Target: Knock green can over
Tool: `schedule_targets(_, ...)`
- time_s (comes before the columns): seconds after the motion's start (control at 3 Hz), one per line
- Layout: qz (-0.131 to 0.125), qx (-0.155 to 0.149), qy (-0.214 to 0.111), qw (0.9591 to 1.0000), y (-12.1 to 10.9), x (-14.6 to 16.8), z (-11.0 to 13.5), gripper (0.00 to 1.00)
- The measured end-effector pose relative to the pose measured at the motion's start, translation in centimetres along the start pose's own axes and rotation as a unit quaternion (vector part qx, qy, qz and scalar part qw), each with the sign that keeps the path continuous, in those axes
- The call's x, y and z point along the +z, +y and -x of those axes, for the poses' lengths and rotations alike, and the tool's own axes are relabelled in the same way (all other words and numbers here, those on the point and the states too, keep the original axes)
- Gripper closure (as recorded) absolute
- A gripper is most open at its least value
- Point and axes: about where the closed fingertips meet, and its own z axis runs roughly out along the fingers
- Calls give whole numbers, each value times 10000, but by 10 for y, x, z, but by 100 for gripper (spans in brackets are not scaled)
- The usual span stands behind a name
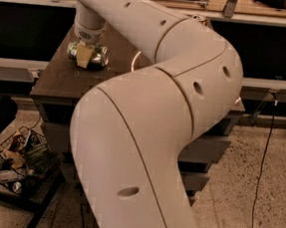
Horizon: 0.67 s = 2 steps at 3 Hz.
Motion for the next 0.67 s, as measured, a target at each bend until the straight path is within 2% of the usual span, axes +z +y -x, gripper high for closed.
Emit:
schedule_targets(0.33,4,0,4,10000,0,0,0,31)
schedule_targets(0.67,21,-2,18,10000,1,2,0,8)
